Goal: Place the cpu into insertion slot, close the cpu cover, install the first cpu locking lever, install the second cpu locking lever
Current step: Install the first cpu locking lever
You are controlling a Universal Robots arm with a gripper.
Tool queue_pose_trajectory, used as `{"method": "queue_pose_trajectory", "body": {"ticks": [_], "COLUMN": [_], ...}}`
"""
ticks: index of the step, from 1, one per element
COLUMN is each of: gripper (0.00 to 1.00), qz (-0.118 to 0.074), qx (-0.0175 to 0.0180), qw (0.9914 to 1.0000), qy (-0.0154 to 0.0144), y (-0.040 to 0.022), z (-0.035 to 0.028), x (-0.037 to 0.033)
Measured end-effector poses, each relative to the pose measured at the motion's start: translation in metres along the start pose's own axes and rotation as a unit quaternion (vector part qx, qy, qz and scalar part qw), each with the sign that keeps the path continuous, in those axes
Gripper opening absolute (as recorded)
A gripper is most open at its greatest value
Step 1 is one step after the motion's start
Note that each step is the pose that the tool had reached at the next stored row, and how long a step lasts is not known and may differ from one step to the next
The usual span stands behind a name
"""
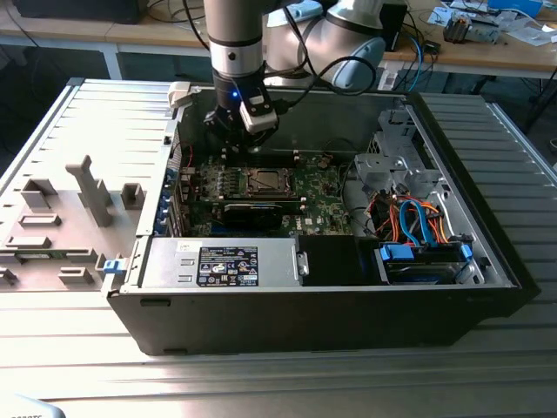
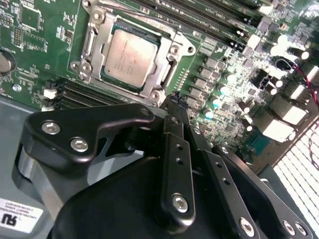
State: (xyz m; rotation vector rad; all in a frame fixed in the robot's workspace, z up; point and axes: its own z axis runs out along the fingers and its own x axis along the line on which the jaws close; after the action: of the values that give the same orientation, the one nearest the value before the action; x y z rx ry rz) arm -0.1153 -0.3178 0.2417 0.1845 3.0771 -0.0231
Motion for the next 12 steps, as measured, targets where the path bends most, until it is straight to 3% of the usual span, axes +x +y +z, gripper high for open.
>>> {"method": "queue_pose_trajectory", "body": {"ticks": [6, 12], "gripper": [0.11, 0.11], "qz": [0.0, -0.004], "qx": [0.0, -0.0002], "qw": [1.0, 0.99999], "qy": [-0.0007, -0.0009], "y": [0.0047, 0.0039], "z": [-0.0027, -0.004], "x": [0.0101, 0.0206]}}
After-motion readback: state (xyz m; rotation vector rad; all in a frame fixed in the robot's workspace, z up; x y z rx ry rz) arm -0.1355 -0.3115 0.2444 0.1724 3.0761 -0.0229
